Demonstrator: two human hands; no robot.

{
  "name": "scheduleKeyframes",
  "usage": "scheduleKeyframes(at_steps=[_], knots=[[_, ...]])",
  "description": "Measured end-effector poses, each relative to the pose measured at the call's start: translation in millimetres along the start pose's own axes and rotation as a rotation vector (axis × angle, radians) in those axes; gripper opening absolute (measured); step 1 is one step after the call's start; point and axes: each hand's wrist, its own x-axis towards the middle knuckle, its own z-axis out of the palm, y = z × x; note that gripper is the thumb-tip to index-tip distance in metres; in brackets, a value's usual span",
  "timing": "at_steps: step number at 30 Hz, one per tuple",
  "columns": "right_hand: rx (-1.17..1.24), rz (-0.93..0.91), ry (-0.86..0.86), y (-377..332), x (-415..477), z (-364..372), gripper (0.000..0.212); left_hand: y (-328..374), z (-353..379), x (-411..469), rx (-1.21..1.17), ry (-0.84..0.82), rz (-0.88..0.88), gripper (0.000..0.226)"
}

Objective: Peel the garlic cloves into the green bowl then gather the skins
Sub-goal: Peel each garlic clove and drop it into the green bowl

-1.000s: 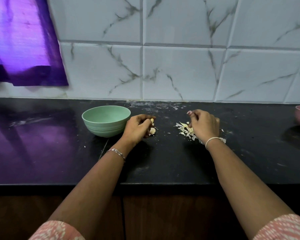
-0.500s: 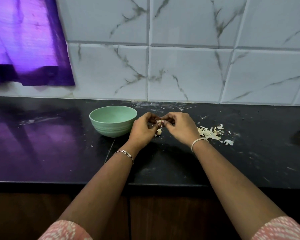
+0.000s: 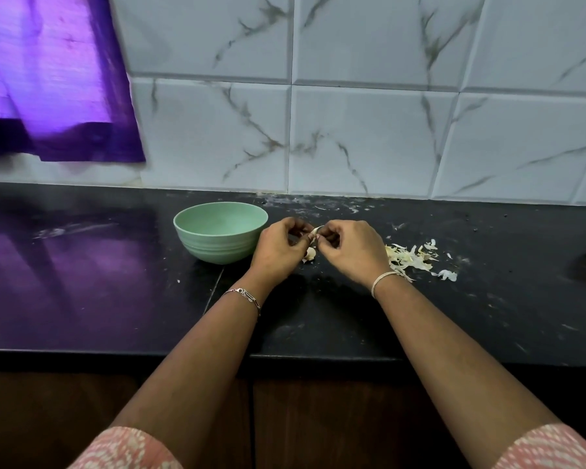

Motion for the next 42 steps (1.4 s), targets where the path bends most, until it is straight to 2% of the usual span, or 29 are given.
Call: scheduleKeyframes(at_steps=[8, 12, 14, 20, 23, 31, 33, 35, 39, 42], knots=[[0.024, 0.006, 0.040, -0.4, -0.6, 1.4, 0.010, 4.4, -0.9, -1.5, -0.120, -0.051, -0.080, 0.008], [-0.004, -0.023, 0.072, -1.1, -1.2, 0.4, 0.010, 9.5, -3.0, -5.0, -0.319, -0.133, -0.183, 0.017], [-0.024, -0.042, 0.072, -0.8, -1.7, -0.3, 0.011, 9.7, -3.7, -6.2, -0.341, -0.157, -0.188, 0.022], [-0.147, -0.016, 0.118, 5.2, -1.6, -2.5, 0.013, 10.6, -3.6, -7.0, -0.313, -0.171, -0.204, 0.010], [-0.140, -0.012, 0.085, 5.7, -4.1, -3.8, 0.011, 11.2, -3.7, -8.6, -0.304, -0.184, -0.194, 0.009], [-0.110, -0.026, 0.065, 4.3, -5.1, -4.8, 0.008, 10.0, -4.6, -6.1, -0.292, -0.077, -0.223, 0.005], [-0.135, 0.008, 0.088, 8.8, -4.5, -9.0, 0.010, 8.1, -4.8, -4.5, -0.308, -0.026, -0.235, 0.012], [-0.138, 0.079, 0.126, 16.6, -3.5, -14.5, 0.009, 7.0, -4.1, -4.1, -0.250, -0.008, -0.200, 0.013], [-0.153, 0.190, 0.179, 30.8, -2.3, -20.2, 0.012, 8.5, 2.6, -5.9, 0.022, -0.040, -0.022, 0.018], [-0.213, 0.251, 0.193, 40.1, -3.4, -21.0, 0.017, 10.8, 13.1, -3.0, 0.051, -0.082, 0.021, 0.020]])
